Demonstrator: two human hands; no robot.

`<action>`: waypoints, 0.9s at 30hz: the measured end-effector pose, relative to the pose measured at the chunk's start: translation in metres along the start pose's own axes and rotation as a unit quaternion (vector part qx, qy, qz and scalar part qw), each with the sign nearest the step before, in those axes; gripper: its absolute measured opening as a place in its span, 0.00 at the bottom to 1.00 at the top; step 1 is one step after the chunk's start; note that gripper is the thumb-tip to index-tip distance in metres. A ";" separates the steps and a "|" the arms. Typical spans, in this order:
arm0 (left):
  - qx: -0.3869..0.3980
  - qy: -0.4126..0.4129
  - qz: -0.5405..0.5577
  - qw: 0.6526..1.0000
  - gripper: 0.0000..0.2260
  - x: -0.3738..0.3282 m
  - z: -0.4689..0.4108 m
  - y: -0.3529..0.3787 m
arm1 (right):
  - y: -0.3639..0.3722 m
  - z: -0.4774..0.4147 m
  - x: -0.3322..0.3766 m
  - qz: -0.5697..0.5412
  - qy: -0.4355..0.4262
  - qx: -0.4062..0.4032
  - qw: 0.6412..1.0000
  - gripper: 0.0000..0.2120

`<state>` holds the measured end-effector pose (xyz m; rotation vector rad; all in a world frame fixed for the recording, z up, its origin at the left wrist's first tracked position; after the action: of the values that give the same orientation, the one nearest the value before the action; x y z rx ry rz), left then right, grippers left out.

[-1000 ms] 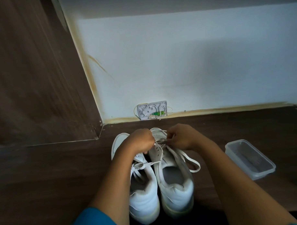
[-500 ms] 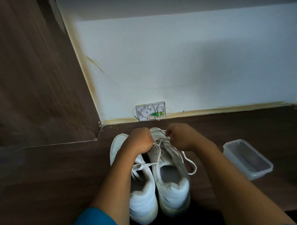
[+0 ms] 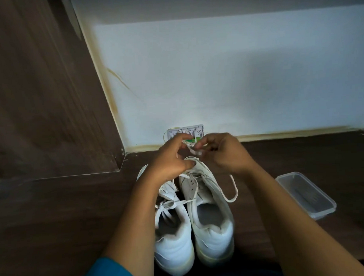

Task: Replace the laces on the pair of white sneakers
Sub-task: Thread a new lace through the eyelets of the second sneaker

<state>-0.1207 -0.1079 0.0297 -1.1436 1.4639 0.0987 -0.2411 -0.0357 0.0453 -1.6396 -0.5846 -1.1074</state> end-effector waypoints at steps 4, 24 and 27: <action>0.032 0.044 -0.089 0.995 0.25 -0.005 0.001 -0.004 | 0.014 0.000 0.005 0.100 -0.031 0.000 0.994 0.04; 0.093 -0.154 0.045 0.983 0.08 0.023 0.016 0.004 | 0.022 -0.002 0.004 0.274 -0.007 -0.051 0.960 0.02; 0.070 -0.149 0.050 0.985 0.11 0.024 0.014 0.002 | 0.022 -0.004 -0.007 0.328 0.068 -0.013 0.942 0.03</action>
<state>-0.1076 -0.1116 0.0057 -0.8973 1.2395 0.2240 -0.2284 -0.0465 0.0285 -1.5894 0.0801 -0.7168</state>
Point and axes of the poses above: each hand's wrist, its own z-axis away from the middle knuckle, its own y-axis out of the palm, x = y × z, the point moved 6 cm from there along -z, towards the middle knuckle, and after that the axes turned 12 degrees about y, right-handed, at the moved point
